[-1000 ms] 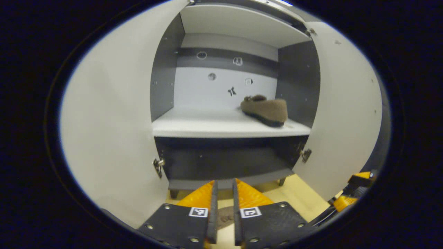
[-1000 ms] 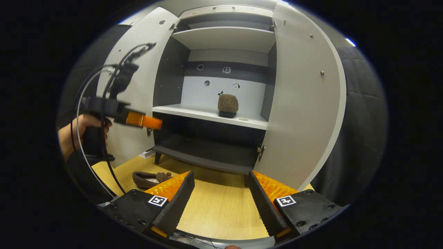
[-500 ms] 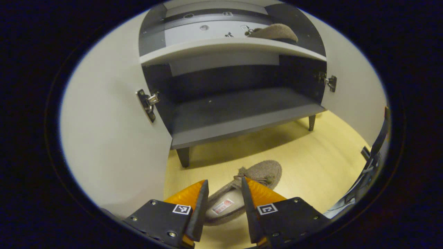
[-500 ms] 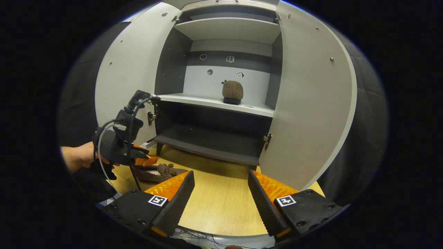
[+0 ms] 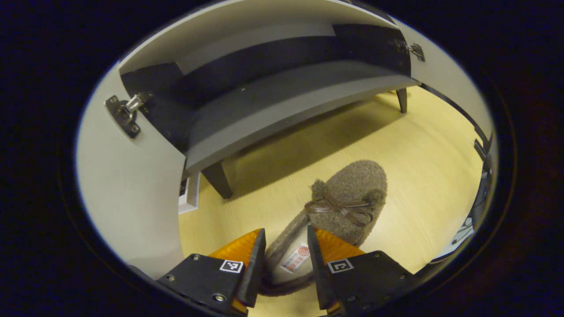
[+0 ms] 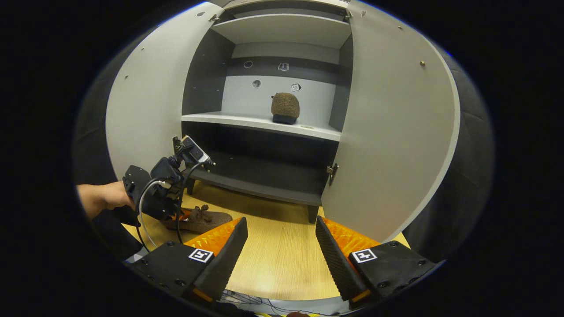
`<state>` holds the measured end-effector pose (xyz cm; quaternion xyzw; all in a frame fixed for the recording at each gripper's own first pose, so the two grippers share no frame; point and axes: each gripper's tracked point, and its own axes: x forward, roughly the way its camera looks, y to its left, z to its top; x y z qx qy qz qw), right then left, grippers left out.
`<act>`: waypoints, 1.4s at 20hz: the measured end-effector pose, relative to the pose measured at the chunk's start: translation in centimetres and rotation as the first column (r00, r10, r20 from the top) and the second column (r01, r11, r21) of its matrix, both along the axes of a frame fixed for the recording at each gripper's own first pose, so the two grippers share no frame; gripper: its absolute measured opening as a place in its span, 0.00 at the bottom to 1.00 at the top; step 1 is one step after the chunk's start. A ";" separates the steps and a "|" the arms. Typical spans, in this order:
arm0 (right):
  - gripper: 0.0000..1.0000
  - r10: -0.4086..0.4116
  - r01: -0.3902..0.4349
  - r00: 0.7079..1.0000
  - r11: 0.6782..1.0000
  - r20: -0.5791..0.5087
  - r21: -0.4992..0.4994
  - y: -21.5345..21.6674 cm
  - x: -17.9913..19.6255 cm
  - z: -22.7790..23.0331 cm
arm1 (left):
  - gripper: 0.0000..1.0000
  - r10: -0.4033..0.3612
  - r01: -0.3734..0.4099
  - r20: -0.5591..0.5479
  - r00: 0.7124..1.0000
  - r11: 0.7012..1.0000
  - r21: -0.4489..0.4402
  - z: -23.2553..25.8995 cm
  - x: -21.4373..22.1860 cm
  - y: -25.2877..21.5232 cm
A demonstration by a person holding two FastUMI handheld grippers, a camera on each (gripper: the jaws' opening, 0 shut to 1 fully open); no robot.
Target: Grab one shoe with the right hand and put it into the shoe cabinet, grab the other shoe with the left hand and put it into the shoe cabinet; then close the right door with the right hand and the left door with the left hand.
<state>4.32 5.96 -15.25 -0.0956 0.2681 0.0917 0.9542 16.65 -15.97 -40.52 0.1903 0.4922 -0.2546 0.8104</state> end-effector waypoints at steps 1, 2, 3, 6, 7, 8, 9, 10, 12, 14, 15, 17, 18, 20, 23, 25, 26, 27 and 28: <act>0.98 -0.002 0.002 1.000 1.000 -0.001 -0.001 0.0 0.1 0.0 | 0.54 -0.011 0.011 -0.008 1.000 1.000 0.009 -0.2 0.1 0.0; 0.99 -0.003 0.003 1.000 1.000 -0.001 -0.003 0.1 0.2 0.0 | 0.55 -0.019 0.020 -0.014 1.000 1.000 0.010 0.0 0.4 -0.2; 0.99 -0.005 0.005 1.000 1.000 0.000 -0.006 0.0 0.4 0.0 | 0.54 -0.027 0.027 -0.012 1.000 1.000 -0.005 0.2 0.6 -0.5; 0.99 -0.011 0.011 1.000 1.000 -0.008 -0.003 0.1 0.7 -0.4 | 0.54 -0.051 0.051 -0.040 0.998 0.999 -0.009 -0.6 0.3 -0.7; 0.99 -0.015 0.015 1.000 1.000 -0.011 -0.001 0.1 0.8 -0.5 | 0.48 -0.055 0.053 -0.068 0.996 0.998 -0.028 -0.7 -0.2 -1.3; 0.98 -0.015 0.015 1.000 1.000 -0.014 0.003 0.1 0.9 -0.6 | 0.43 -0.053 0.051 -0.076 0.996 0.998 -0.022 -1.1 -0.5 -1.1; 0.99 -0.013 0.013 1.000 1.000 -0.014 0.005 0.1 1.0 -0.5 | 0.37 -0.078 0.077 -0.081 0.994 0.997 -0.018 -1.2 -0.8 -0.9; 0.98 -0.010 0.010 1.000 1.000 -0.011 0.005 0.1 1.0 -0.5 | 0.26 -0.078 0.078 -0.045 0.996 0.997 -0.010 -1.3 -0.3 -0.7; 0.98 0.001 -0.001 1.000 1.000 -0.007 0.004 0.3 0.9 -0.4 | 0.04 -0.070 0.070 -0.027 0.997 0.998 0.003 -0.4 -0.2 -0.7; 0.98 0.008 -0.008 1.000 1.000 -0.003 0.003 0.2 0.7 -0.2 | 0.02 -0.048 0.048 -0.025 0.999 0.999 -0.023 0.0 -0.2 -1.2; 0.98 0.012 -0.012 1.000 1.000 -0.002 0.005 0.2 0.6 -0.1 | 0.01 -0.018 0.016 -0.028 0.999 0.997 -0.073 0.5 -0.2 -1.6; 0.98 0.011 -0.011 1.000 1.000 -0.001 0.001 -0.2 0.3 0.0 | 0.01 0.047 -0.048 -0.005 0.999 0.987 -0.153 2.3 0.3 -2.2; 0.98 0.009 -0.009 1.000 1.000 -0.003 0.004 -0.3 0.0 0.0 | 0.01 0.072 -0.068 0.020 0.997 0.982 -0.177 3.1 0.9 -2.4; 0.98 0.011 -0.010 1.000 1.000 -0.004 0.011 -0.7 -0.3 0.0 | 0.01 0.100 -0.084 0.067 0.993 0.976 -0.200 4.3 1.8 -2.8; 0.98 0.025 -0.025 1.000 1.000 0.009 0.013 -0.9 -0.8 0.3 | 0.01 0.135 -0.096 0.135 0.982 0.960 -0.264 6.0 3.2 -3.8; 0.98 0.039 -0.039 0.999 0.999 0.016 0.018 -0.9 -1.3 0.5 | 0.01 0.155 -0.091 0.184 0.971 0.945 -0.313 8.0 4.8 -4.9; 0.98 0.048 -0.048 0.999 0.999 0.016 0.023 -0.8 -1.5 0.6 | 0.01 0.170 -0.102 0.202 0.964 0.945 -0.311 8.3 5.5 -4.8; 0.98 0.058 -0.058 0.998 0.998 0.017 0.029 -0.7 -1.7 0.7 | 0.07 0.163 -0.102 0.179 0.970 0.946 -0.307 9.0 5.3 -4.7; 0.98 0.064 -0.065 0.998 0.997 0.019 0.031 -0.7 -1.9 0.7 | 0.01 0.185 -0.140 0.142 0.972 0.950 -0.281 8.0 4.8 -3.9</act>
